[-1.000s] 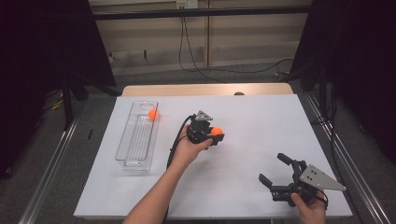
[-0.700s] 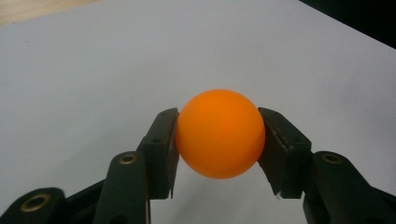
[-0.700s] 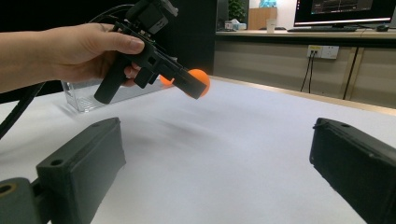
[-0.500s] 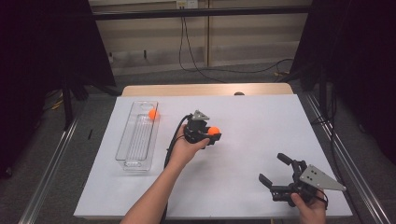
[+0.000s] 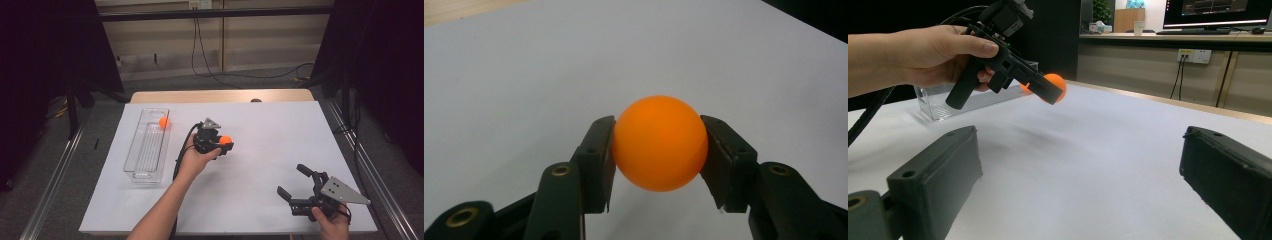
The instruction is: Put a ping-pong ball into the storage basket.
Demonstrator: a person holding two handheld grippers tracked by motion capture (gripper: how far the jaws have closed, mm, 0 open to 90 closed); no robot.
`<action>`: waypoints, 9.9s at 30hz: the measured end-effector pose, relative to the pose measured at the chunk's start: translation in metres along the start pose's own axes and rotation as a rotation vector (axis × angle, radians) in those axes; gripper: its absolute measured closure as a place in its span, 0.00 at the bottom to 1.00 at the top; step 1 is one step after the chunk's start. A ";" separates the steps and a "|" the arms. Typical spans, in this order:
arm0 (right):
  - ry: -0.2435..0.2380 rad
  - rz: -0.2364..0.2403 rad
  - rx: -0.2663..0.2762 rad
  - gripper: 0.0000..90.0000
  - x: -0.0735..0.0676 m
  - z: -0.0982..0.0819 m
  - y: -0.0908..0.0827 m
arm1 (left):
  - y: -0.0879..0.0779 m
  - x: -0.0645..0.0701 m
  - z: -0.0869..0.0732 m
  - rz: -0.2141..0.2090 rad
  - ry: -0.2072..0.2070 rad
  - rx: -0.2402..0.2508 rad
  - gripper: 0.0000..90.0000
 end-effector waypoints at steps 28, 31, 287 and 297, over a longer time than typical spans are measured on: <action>0.001 0.002 0.000 0.03 0.000 0.000 0.000 | -0.007 -0.012 -0.005 0.024 -0.011 0.000 0.57; 0.001 0.002 0.000 0.03 0.000 0.000 0.000 | -0.008 -0.012 -0.005 0.026 -0.013 0.001 0.57; -0.008 0.010 -0.016 0.03 -0.005 -0.002 0.003 | -0.115 -0.099 -0.048 0.181 -0.144 0.071 0.57; -0.008 0.011 -0.015 0.03 -0.005 -0.002 0.003 | -0.117 -0.101 -0.049 0.189 -0.145 0.068 0.57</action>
Point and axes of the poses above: each handheld gripper's, and its own axes: y roughly forward along the jaws, z roughly out of its top, x roughly to its right, the point moved 4 cm from there along y, roughly forward along the jaws, and after that the axes turned 6 degrees about z, right-handed, at the moved point
